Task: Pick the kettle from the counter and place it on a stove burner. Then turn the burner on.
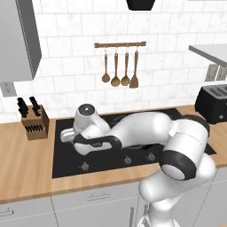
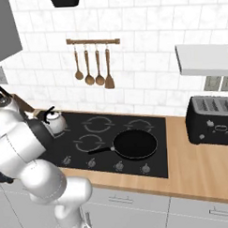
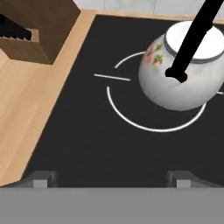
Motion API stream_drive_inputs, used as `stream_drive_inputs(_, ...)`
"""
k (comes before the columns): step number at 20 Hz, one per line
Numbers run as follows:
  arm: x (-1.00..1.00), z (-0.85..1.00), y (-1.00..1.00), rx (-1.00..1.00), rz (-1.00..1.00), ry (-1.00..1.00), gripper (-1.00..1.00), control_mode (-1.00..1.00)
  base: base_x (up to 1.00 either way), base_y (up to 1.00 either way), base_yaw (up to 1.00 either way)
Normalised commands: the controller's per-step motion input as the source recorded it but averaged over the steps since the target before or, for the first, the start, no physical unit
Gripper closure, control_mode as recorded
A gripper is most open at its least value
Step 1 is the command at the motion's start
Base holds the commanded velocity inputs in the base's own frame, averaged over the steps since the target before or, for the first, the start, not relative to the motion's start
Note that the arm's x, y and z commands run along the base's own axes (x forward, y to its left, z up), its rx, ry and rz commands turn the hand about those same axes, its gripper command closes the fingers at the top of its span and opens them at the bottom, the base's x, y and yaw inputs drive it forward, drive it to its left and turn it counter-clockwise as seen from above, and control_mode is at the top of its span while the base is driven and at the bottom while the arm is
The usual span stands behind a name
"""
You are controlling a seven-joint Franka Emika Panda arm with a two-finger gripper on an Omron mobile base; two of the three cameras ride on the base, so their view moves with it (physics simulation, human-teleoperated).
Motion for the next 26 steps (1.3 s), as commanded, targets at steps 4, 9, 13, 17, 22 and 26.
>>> stream_drive_inputs(4,-0.88,-1.00,0.00,-0.05,0.00,0.44,-1.00,-1.00,0.00,0.00,0.00)
stream_drive_inputs(9,-0.28,-0.99,0.00,-0.19,-0.03,0.37,-1.00,-1.00,0.00,0.00,0.00)
stream_drive_inputs(13,0.02,-0.08,0.00,0.00,-0.05,0.02,-1.00,-1.00,0.00,0.00,0.00)
stream_drive_inputs(17,0.14,0.00,0.05,0.00,-0.04,0.00,-1.00,-1.00,0.00,0.00,0.00)
stream_drive_inputs(22,0.11,0.00,0.00,0.00,0.00,0.00,-1.00,-1.00,0.00,0.00,0.00)
stream_drive_inputs(26,0.00,0.00,0.00,0.00,0.00,0.00,1.00,-1.00,0.00,0.00,0.00)
